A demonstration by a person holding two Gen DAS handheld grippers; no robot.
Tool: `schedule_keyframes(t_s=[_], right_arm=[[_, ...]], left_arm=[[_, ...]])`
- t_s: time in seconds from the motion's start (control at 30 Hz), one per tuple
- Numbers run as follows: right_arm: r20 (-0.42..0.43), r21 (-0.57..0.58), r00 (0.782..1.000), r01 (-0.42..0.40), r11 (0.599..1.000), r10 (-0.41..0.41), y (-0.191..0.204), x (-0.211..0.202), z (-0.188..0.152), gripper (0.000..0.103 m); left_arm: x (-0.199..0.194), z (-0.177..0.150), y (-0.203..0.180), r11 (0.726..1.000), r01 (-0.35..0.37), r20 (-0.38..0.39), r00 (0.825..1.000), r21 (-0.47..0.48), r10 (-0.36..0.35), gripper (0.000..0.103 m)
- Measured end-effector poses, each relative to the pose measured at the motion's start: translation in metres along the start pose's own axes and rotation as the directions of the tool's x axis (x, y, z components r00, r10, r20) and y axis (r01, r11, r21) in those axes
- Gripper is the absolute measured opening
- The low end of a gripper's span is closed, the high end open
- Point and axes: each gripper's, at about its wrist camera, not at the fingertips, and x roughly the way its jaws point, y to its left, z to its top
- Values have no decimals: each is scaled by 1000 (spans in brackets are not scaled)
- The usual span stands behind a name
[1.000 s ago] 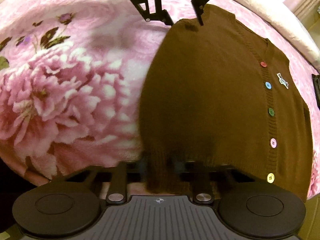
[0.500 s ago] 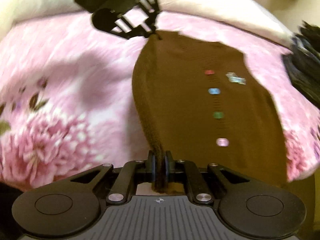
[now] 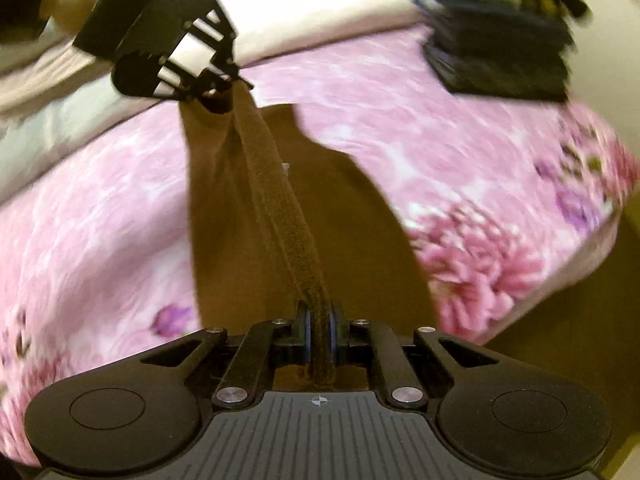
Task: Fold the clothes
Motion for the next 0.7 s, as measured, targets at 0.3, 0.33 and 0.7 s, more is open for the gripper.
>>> schedule_keyframes(t_s=[0.3, 0.33, 0.7], right_arm=[[-121, 264, 989, -46, 963, 80, -116, 74, -13, 7], [-121, 280, 990, -35, 959, 72, -120, 76, -14, 7], [-82, 349, 995, 82, 933, -57, -118, 57, -14, 69]], left_arm=[[122, 36, 25, 989, 143, -40, 989, 40, -142, 6], [129, 36, 26, 988, 148, -45, 988, 34, -146, 7], [93, -22, 41, 916, 78, -60, 992, -393, -110, 34]])
